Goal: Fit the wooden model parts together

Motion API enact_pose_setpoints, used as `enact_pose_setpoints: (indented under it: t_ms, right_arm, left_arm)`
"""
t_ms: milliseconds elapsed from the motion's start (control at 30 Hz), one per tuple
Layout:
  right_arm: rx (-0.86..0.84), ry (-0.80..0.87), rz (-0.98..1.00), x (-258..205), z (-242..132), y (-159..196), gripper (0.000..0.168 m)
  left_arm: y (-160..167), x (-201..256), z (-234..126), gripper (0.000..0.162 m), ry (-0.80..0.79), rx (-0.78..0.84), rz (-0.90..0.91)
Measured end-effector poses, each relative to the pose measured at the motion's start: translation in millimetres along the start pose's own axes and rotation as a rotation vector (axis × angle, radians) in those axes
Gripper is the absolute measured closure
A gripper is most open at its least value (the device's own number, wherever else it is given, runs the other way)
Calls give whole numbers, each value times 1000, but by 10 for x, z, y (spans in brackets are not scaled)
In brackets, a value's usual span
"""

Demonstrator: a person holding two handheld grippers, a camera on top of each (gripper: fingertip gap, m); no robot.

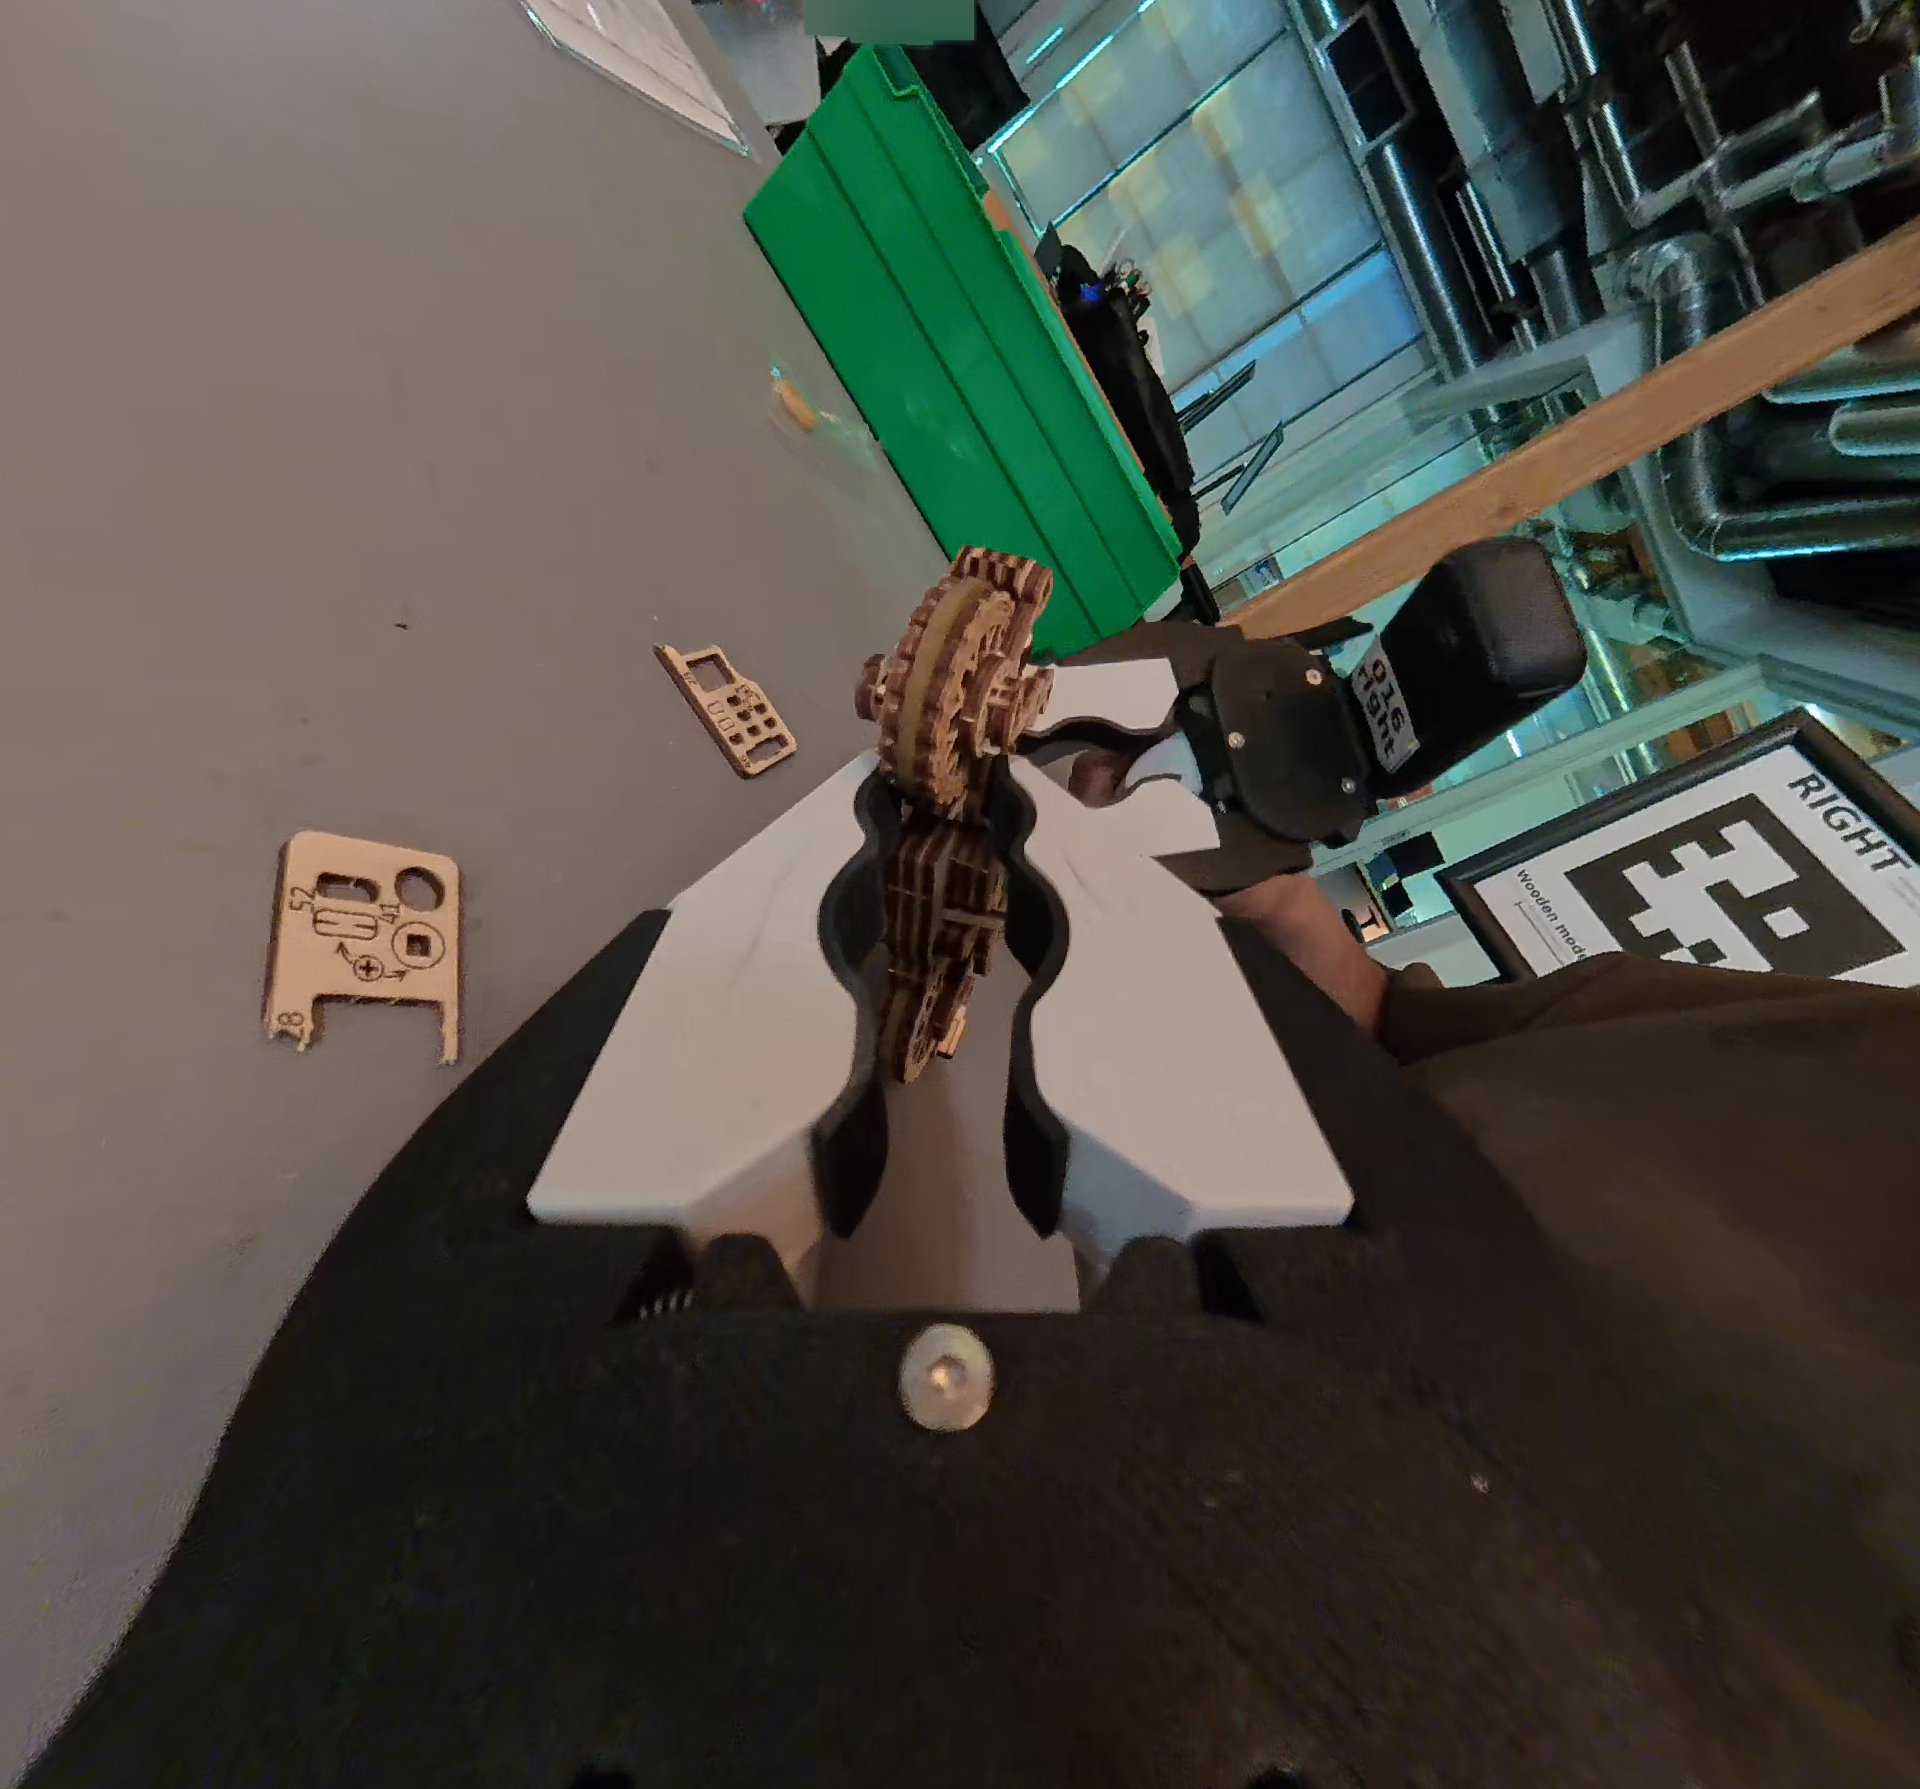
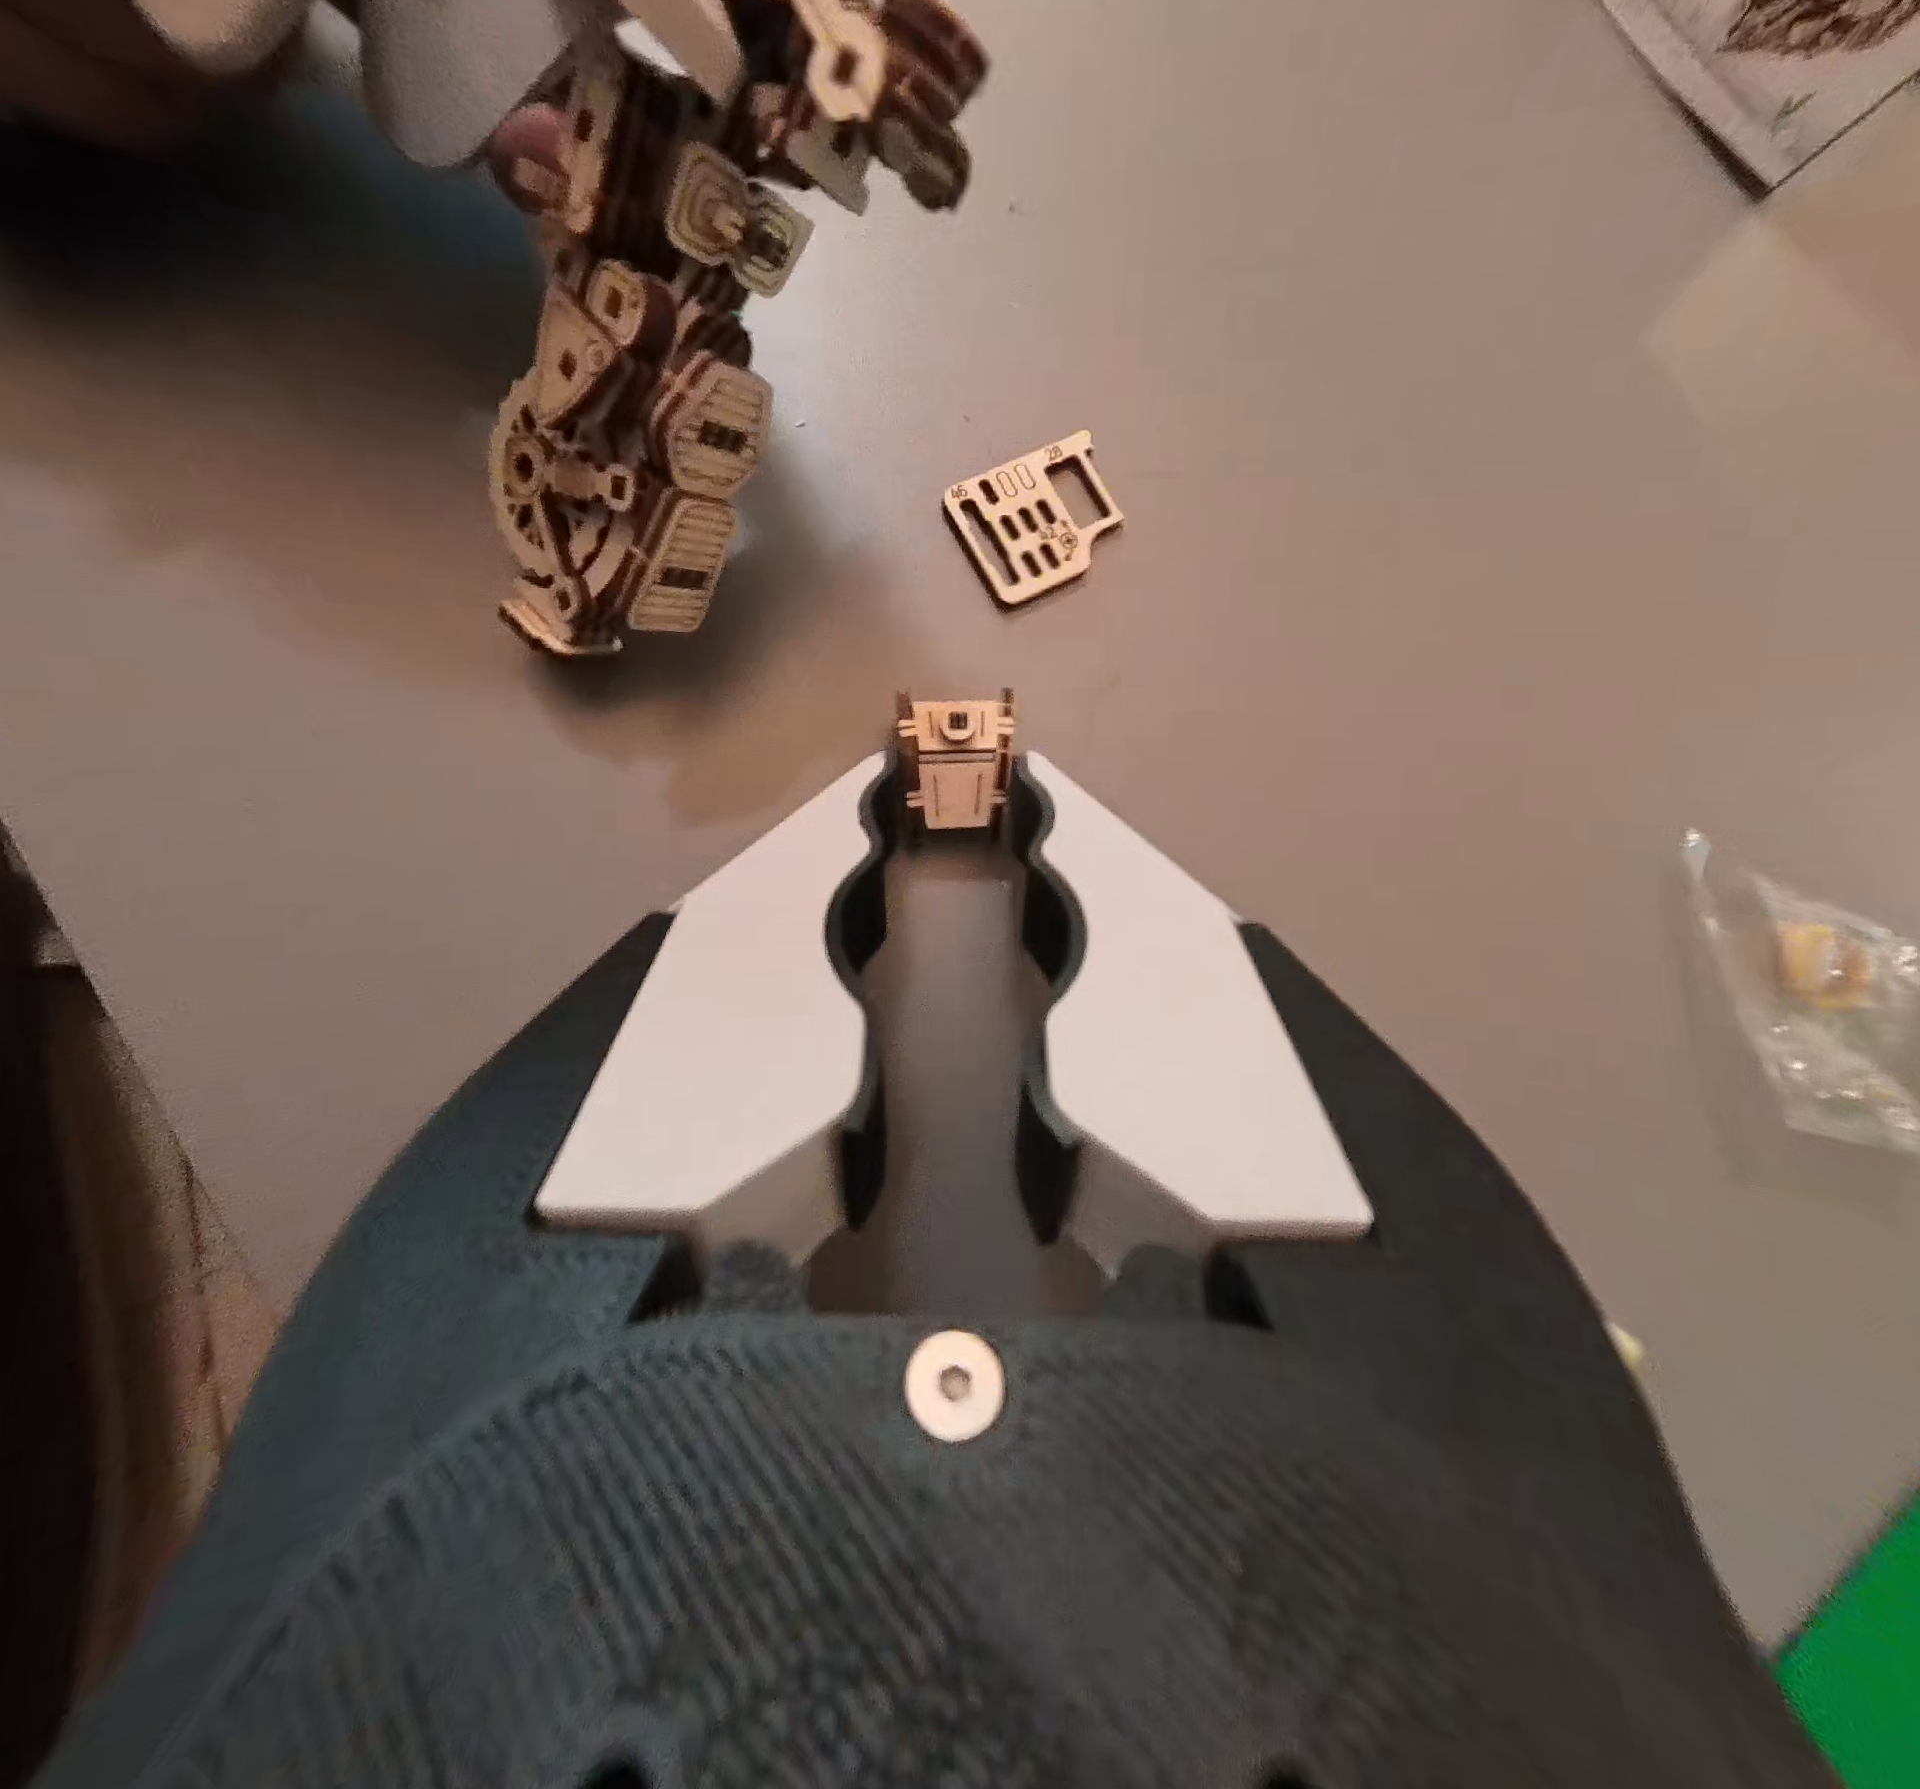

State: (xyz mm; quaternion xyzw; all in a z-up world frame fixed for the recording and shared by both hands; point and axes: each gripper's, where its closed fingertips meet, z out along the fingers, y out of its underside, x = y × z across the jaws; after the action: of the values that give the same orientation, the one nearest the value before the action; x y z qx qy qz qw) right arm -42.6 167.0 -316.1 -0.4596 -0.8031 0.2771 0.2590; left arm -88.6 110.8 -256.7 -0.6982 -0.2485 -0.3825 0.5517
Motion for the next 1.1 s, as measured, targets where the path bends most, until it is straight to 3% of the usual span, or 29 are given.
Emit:
enact_pose_setpoints:
  t_ms: [33,200,333,400,633,700,800,1033,1100]
  right_arm:
    - [2,8,-12,-10,2,-15,146]
    - [174,-12,-7,-16,-123,-275,126]
    - [414,-256,229,-274,-320,-652,124]
    - [396,-360,319,-397,-282,-656,120]
    - [426,-496,391,-576,-314,-744,126]
    - [416,-514,415,-614,-297,-741,139]
    - [411,-508,391,-636,-302,-744,141]
    - [480,-545,463,-506,-414,-793,142]
    - [515,-584,524,-444,-463,-815,142]
  left_arm:
    - [-3,5,-1,149,5,1,0]
    - [-8,51,0,149,33,5,2]
    - [-7,158,3,150,96,14,-5]
    - [-6,234,0,149,143,18,-17]
    - [35,444,0,150,234,12,9]
    - [57,496,4,150,253,8,20]
    - [56,549,-8,149,271,15,31]
    - [-32,620,-73,122,298,62,68]
    - [-13,596,-61,122,281,48,85]
